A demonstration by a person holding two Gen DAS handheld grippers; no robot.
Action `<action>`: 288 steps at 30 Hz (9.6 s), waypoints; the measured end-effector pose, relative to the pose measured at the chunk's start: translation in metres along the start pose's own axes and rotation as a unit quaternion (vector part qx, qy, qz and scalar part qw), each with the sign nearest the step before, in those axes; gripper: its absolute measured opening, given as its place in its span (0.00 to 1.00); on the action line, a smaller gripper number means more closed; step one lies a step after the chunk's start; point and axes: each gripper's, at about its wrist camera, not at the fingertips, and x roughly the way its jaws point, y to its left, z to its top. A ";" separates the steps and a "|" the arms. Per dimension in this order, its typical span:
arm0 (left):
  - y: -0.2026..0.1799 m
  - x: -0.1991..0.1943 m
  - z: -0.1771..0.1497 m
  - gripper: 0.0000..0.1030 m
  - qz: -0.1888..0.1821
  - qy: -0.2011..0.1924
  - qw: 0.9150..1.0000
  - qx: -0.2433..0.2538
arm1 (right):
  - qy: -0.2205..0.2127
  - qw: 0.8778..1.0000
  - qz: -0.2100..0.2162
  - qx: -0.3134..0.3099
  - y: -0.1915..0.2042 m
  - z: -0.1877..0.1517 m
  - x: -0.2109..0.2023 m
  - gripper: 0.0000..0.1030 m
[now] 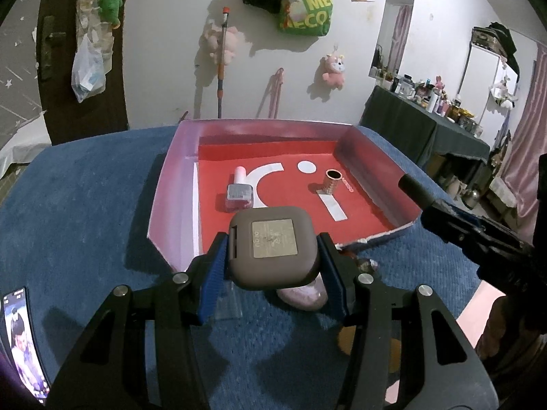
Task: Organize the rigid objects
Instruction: 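Carry the compact and black bottle over the red-lined box with both grippers, then lower the brown compact and black bottle onto the red box floor with both grippers, then open both grippers to release the compact and black bottle in the box, then withdraw both grippers from the box back toward the remaining objects, then move the left gripper toward the tan round puff while the right approaches the glass jar, then grasp the tan round puff with the left gripper while the right grasps the brown-capped glass jar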
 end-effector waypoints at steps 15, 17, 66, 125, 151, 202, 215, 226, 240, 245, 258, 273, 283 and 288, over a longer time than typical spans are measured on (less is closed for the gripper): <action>0.007 0.033 0.028 0.48 -0.012 0.036 0.999 0.000 | 0.044 0.999 -0.003 -0.017 -0.008 0.023 0.037 0.40; 0.008 0.039 0.029 0.48 -0.012 0.045 0.999 0.002 | 0.055 0.998 0.000 -0.013 -0.012 0.024 0.045 0.40; 0.033 0.154 0.043 0.48 0.015 0.175 0.984 -0.036 | 0.180 0.983 -0.034 -0.012 -0.045 0.031 0.168 0.40; 0.010 0.119 0.045 0.88 0.011 0.144 0.989 -0.014 | 0.096 0.995 0.013 0.010 -0.035 0.037 0.089 0.81; 0.011 0.047 0.029 1.00 0.039 0.010 0.999 0.012 | -0.005 1.000 0.013 -0.014 -0.011 0.027 0.031 1.00; 0.011 0.009 -0.041 1.00 -0.023 0.063 0.998 -0.013 | 0.016 0.999 -0.025 -0.041 0.019 -0.051 -0.005 0.88; 0.003 0.010 -0.061 0.98 -0.030 0.076 0.997 -0.004 | 0.028 0.999 0.002 -0.041 0.031 -0.083 -0.014 0.86; -0.013 0.007 -0.076 0.96 -0.046 0.084 0.995 0.006 | 0.044 0.998 -0.014 -0.048 0.029 -0.108 -0.015 0.86; -0.032 0.030 -0.083 0.96 -0.061 0.114 0.992 0.013 | 0.062 0.997 -0.034 -0.002 -0.017 -0.071 0.018 0.85; -0.040 0.037 -0.079 0.96 -0.061 0.114 0.991 0.023 | 0.064 0.998 -0.027 0.005 -0.024 -0.073 0.014 0.85; -0.024 0.033 -0.084 0.97 -0.038 0.094 0.995 0.024 | 0.057 0.998 -0.029 0.019 -0.029 -0.085 0.011 0.83; -0.041 0.033 -0.087 0.83 -0.030 0.081 0.995 0.042 | 0.103 0.995 -0.002 0.013 -0.029 -0.044 0.066 0.74; -0.052 0.032 -0.087 0.58 -0.062 0.074 0.994 0.056 | 0.119 0.991 0.043 0.034 -0.032 -0.044 0.070 0.59; -0.057 0.032 -0.088 0.45 -0.055 0.076 0.993 0.070 | 0.139 0.987 0.069 0.040 -0.037 -0.044 0.075 0.53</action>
